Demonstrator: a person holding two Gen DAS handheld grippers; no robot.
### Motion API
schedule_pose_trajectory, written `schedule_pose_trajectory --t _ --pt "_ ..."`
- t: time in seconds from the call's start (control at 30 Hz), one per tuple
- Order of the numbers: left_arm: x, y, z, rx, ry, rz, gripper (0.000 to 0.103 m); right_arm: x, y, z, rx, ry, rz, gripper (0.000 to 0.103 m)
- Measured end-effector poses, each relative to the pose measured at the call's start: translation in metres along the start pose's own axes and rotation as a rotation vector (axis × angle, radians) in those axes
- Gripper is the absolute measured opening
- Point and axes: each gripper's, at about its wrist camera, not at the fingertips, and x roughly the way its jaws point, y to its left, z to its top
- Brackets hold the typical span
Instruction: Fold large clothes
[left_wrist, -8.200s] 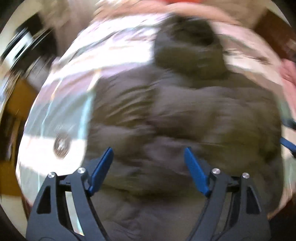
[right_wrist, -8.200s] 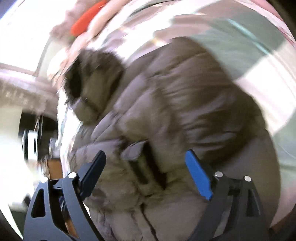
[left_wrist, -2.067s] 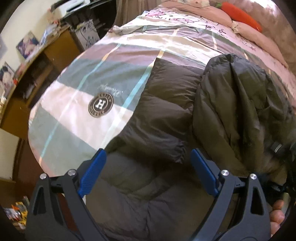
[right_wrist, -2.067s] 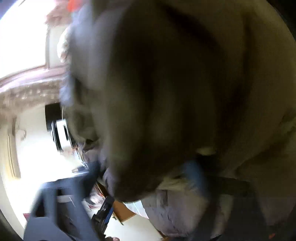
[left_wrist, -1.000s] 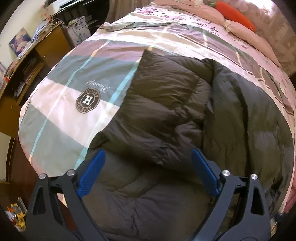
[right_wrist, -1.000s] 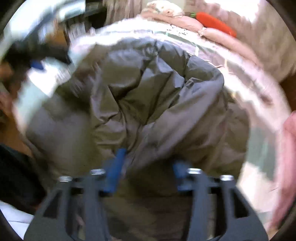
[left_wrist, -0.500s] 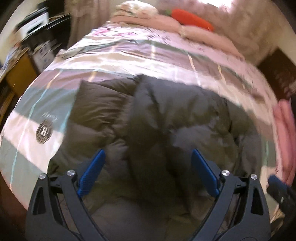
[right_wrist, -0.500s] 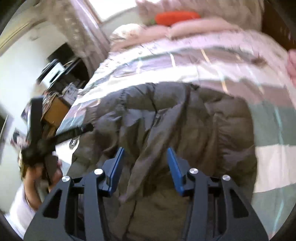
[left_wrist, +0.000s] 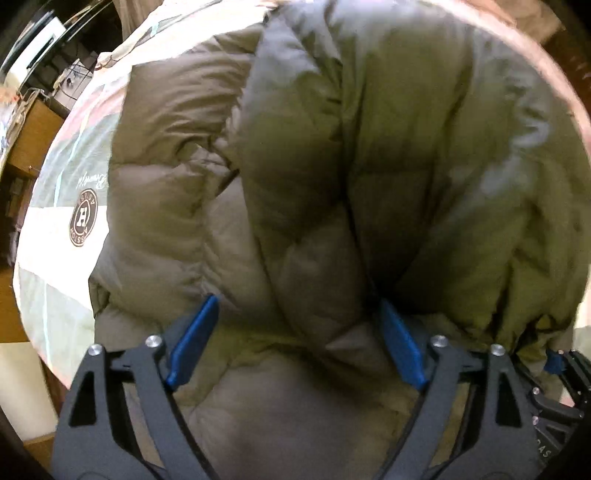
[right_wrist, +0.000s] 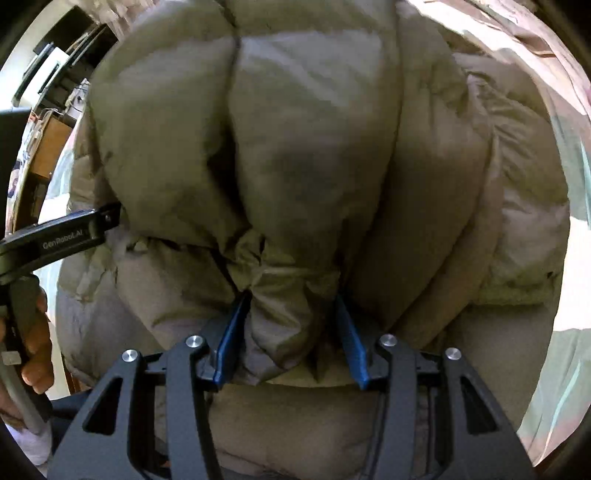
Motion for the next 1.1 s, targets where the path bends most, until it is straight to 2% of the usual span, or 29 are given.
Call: schedule_pose_trajectory --t 0.13,0.23,0.33,0.4,0.47,0.57,0.73,0.9,0.97,1.03,1.07,1.1 --pt "-0.034 -0.002 -0.013 0.042 -0.085 -0.025 0.078 -0.037 0.004 -0.014 -0.019 -0.083 0.063 0.050" --pt "-0.041 -0.007 -0.022 0.087 -0.090 -0.071 0.078 -0.037 0.007 -0.021 -0.048 -0.083 0.043 0.050" --pt "-0.023 -0.012 -0.022 0.101 -0.026 -0.050 0.075 -0.011 0.001 -0.019 -0.003 -0.005 0.020 0.050" --pt "-0.002 -0.012 -0.023 0.088 0.042 -0.032 0.075 0.002 0.001 -0.017 0.012 0.015 0.006 0.050" --pt "0.012 -0.012 -0.020 0.069 0.076 -0.013 0.076 0.014 0.005 -0.009 0.016 0.023 -0.019 0.051" --pt "0.020 -0.017 -0.014 0.069 0.061 0.019 0.078 0.026 0.009 0.005 0.024 0.007 -0.036 0.052" --pt "0.026 -0.021 0.001 0.047 -0.013 0.115 0.085 0.034 0.021 0.024 -0.041 -0.089 -0.044 0.052" --pt "0.017 -0.013 -0.001 0.012 0.006 0.103 0.083 0.019 0.026 0.023 -0.033 -0.013 -0.030 0.055" --pt "-0.008 -0.006 -0.005 -0.002 -0.040 0.098 0.081 -0.012 0.026 0.019 -0.020 -0.065 0.010 0.055" --pt "-0.046 0.002 -0.006 -0.030 -0.172 0.088 0.081 -0.052 0.026 0.016 -0.016 -0.194 0.059 0.063" --pt "-0.068 0.008 -0.005 -0.047 -0.270 0.103 0.081 -0.074 0.025 0.018 -0.007 -0.287 0.070 0.064" --pt "-0.078 0.011 -0.001 -0.064 -0.323 0.121 0.081 -0.088 0.023 0.022 0.008 -0.360 0.071 0.064"
